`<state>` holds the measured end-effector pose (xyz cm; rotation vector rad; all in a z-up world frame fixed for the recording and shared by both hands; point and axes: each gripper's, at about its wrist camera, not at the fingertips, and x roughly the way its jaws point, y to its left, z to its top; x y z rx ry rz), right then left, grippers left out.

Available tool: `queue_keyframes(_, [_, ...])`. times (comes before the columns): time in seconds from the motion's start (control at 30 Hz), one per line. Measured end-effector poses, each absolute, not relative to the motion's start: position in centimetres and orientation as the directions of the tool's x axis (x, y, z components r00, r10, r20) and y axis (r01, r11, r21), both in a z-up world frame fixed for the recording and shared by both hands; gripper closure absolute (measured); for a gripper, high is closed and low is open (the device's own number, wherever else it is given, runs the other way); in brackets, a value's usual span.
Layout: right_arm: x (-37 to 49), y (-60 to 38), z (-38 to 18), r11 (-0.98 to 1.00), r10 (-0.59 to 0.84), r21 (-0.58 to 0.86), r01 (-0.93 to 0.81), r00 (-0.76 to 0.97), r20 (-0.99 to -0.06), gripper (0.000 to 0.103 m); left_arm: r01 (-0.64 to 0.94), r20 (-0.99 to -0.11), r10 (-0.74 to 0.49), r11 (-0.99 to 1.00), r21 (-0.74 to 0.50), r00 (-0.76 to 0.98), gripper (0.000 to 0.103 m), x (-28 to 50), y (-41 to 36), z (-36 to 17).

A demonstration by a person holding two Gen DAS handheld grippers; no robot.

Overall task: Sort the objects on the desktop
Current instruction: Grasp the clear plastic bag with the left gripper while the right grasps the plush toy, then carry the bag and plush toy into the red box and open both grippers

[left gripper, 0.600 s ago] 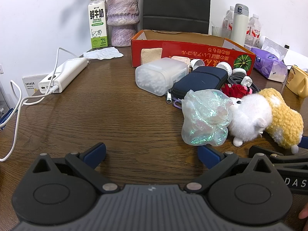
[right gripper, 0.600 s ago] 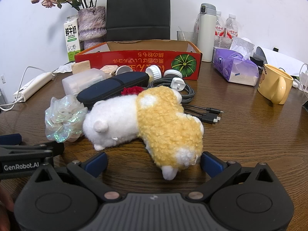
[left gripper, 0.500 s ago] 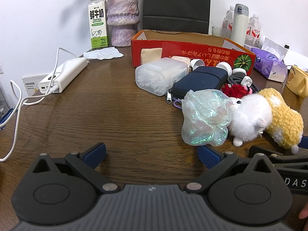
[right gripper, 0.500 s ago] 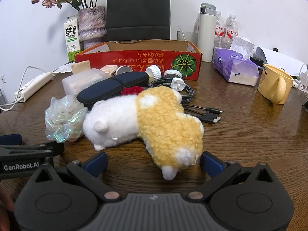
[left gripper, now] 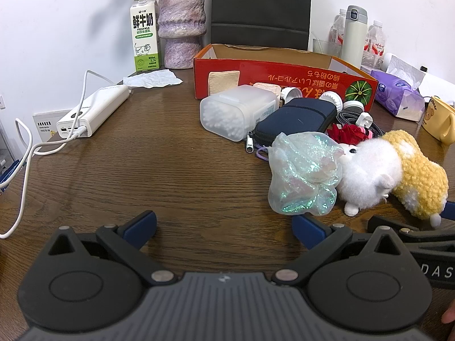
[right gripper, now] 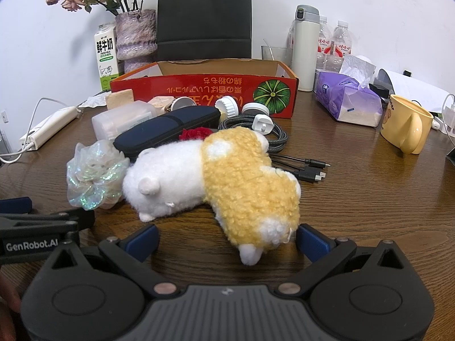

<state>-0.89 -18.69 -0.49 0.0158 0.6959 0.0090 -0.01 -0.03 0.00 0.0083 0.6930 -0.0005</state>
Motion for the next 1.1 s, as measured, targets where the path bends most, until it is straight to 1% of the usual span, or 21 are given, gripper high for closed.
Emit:
queue_keyframes(0.2, [-0.9,-18.7,-0.5,1.0,0.018,0.014,-0.011,0.767,-0.642,0.0,0.003,-0.639,0.002,1.0,0.007,0.769,0.0,0.0,0.0,0.0])
queue_keyframes(0.3, [-1.1,-18.8,-0.5,0.999,0.048,0.016,-0.048,0.766,-0.641,0.0,0.01,-0.638,-0.001,1.0,0.01,0.77,0.0,-0.1,0.0,0.0])
queue_keyframes(0.37, [-1.3,-18.9,-0.4,0.996,0.079,0.019,-0.088,0.758,-0.647,0.0,0.048,-0.638,-0.027,0.999,0.015,0.769,0.0,-0.2,0.2,0.1])
queue_keyframes(0.4, [-1.5,-19.0,-0.2,0.994,0.091,0.013,-0.108,0.756,-0.649,0.003,0.07,-0.64,-0.04,0.997,0.022,0.767,0.0,-0.2,0.3,0.2])
queue_keyframes(0.43, [-1.7,-19.1,0.0,0.992,0.097,-0.003,-0.129,0.761,-0.641,0.011,0.076,-0.635,-0.037,0.996,0.035,0.771,0.0,-0.2,0.5,0.5])
queue_keyframes(0.5, [-2.0,-19.3,0.9,0.988,0.093,-0.044,-0.15,0.792,-0.604,0.015,0.052,-0.592,-0.017,0.998,0.042,0.806,0.0,0.0,0.8,1.7])
queue_keyframes(0.57, [-1.6,-19.8,1.7,0.986,0.086,-0.068,-0.152,0.814,-0.574,0.019,0.055,-0.547,-0.04,0.998,0.012,0.836,0.0,0.2,1.3,3.4])
queue_keyframes(0.63, [-0.4,-20.2,2.2,0.984,0.098,-0.064,-0.166,0.807,-0.582,0.032,0.078,-0.514,-0.075,0.997,-0.015,0.854,0.0,1.3,1.5,5.0])
queue_keyframes(0.67, [0.1,-20.4,2.2,0.981,0.121,-0.051,-0.186,0.796,-0.593,0.037,0.091,-0.5,-0.084,0.996,-0.011,0.862,0.0,2.0,1.4,5.6])
queue_keyframes(0.7, [0.7,-20.6,2.2,0.979,0.137,-0.039,-0.201,0.783,-0.607,0.043,0.09,-0.493,-0.077,0.996,0.002,0.866,0.0,2.8,1.3,6.0])
queue_keyframes(0.77, [1.7,-20.5,1.6,0.976,0.139,-0.04,-0.216,0.749,-0.648,0.053,0.088,-0.506,-0.059,0.996,0.034,0.86,0.0,4.5,1.0,6.4])
queue_keyframes(0.83, [1.7,-20.7,1.0,0.975,0.142,-0.037,-0.218,0.746,-0.651,0.053,0.141,-0.585,-0.103,0.99,0.019,0.805,0.0,6.1,0.7,6.0])
queue_keyframes(0.87, [1.4,-20.9,1.0,0.976,0.15,-0.022,-0.215,0.75,-0.644,0.054,0.151,-0.602,-0.125,0.989,-0.008,0.789,0.0,6.1,0.7,5.6])
queue_keyframes(0.93, [0.5,-21.6,0.8,0.979,0.162,0.008,-0.203,0.758,-0.632,0.054,0.185,-0.606,-0.189,0.98,-0.069,0.772,0.0,5.3,0.2,4.7])
queue_keyframes(0.97, [0.0,-22.0,0.8,0.981,0.163,0.022,-0.192,0.761,-0.627,0.054,0.208,-0.613,-0.205,0.976,-0.067,0.763,0.001,4.8,-0.3,4.1])
queue_keyframes(1.0, [-0.4,-22.4,0.7,0.983,0.162,0.036,-0.18,0.765,-0.623,0.054,0.241,-0.618,-0.212,0.97,-0.037,0.757,0.003,4.5,-1.2,3.6])
queue_keyframes(1.03, [-1.0,-22.7,0.7,0.985,0.158,0.044,-0.167,0.771,-0.617,0.054,0.262,-0.613,-0.207,0.965,0.0,0.763,0.013,4.0,-1.9,3.2])
queue_keyframes(1.07, [-1.5,-22.9,0.7,0.987,0.152,0.046,-0.157,0.777,-0.611,0.054,0.281,-0.607,-0.196,0.959,0.047,0.77,0.036,3.7,-2.8,2.9])
queue_keyframes(1.1, [-2.0,-23.1,0.6,0.988,0.145,0.041,-0.151,0.782,-0.607,0.054,0.293,-0.613,-0.178,0.952,0.091,0.77,0.052,3.4,-3.5,2.7])
